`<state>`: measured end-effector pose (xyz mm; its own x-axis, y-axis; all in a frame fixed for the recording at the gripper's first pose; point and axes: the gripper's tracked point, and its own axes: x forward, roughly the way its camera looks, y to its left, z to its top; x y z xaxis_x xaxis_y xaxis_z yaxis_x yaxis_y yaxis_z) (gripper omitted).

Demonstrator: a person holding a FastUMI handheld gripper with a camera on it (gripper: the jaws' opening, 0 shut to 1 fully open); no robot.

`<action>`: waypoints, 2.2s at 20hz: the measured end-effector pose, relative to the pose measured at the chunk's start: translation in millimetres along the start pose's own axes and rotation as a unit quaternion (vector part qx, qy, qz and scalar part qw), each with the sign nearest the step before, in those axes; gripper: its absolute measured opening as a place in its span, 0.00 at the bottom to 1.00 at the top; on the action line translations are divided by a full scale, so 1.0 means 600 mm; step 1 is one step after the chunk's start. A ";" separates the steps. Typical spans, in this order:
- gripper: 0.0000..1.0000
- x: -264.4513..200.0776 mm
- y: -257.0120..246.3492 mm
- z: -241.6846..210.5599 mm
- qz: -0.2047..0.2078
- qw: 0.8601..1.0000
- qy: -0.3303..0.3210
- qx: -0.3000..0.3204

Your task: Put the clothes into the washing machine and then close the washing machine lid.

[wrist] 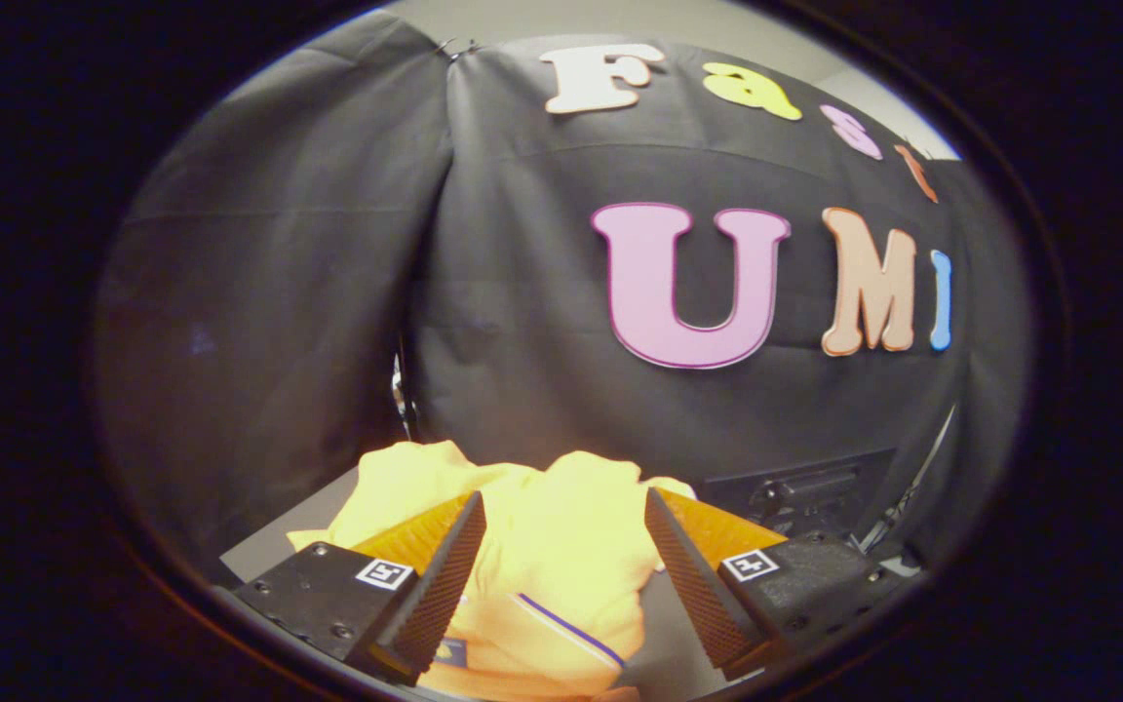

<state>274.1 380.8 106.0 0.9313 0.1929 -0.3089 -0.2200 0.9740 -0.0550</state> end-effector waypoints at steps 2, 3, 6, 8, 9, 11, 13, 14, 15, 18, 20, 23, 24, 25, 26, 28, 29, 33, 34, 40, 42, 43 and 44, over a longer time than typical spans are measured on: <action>1.00 0.038 0.038 -0.032 0.013 0.998 0.048 -0.032; 0.99 0.052 0.048 -0.057 0.017 0.996 0.078 -0.042; 0.98 0.079 0.048 -0.096 -0.012 0.990 0.138 -0.030; 0.97 0.090 0.044 -0.128 -0.016 0.981 0.192 -0.028; 0.96 0.104 0.049 -0.127 -0.010 0.982 0.189 -0.006; 0.95 0.105 0.054 -0.136 -0.005 0.977 0.210 0.037; 0.60 0.118 0.056 -0.140 0.018 0.976 0.216 0.018; 0.43 0.119 0.058 -0.129 0.027 0.979 0.204 0.009; 0.26 0.117 0.055 -0.129 0.027 0.977 0.209 0.021; 0.06 0.101 0.064 -0.122 0.076 0.976 0.202 0.023; 0.03 0.091 0.064 -0.111 0.105 0.977 0.181 0.044; 0.01 0.076 0.057 -0.042 0.132 0.983 0.108 0.074; 0.01 0.061 0.051 -0.021 0.134 0.982 0.100 0.084; 0.01 0.045 0.043 0.001 0.139 0.982 0.090 0.095; 0.01 0.032 0.026 0.013 0.138 0.982 0.079 0.102; 0.01 0.006 -0.015 0.053 0.129 0.985 0.054 0.101; 0.00 -0.008 -0.031 0.069 0.130 0.986 0.046 0.099; 0.00 -0.060 -0.115 0.122 0.101 0.990 0.011 0.094; 0.00 -0.067 -0.138 0.127 0.093 0.991 0.005 0.099; 0.00 -0.087 -0.289 0.137 0.034 0.992 -0.024 0.118; 0.00 -0.091 -0.334 0.141 0.019 0.991 -0.036 0.125; 0.00 -0.089 -0.356 0.142 0.010 0.990 -0.048 0.131; 0.00 -0.085 -0.375 0.139 0.003 0.989 -0.053 0.138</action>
<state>300.3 162.0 213.1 0.9585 0.1968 -0.2064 -0.1524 0.9652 0.2127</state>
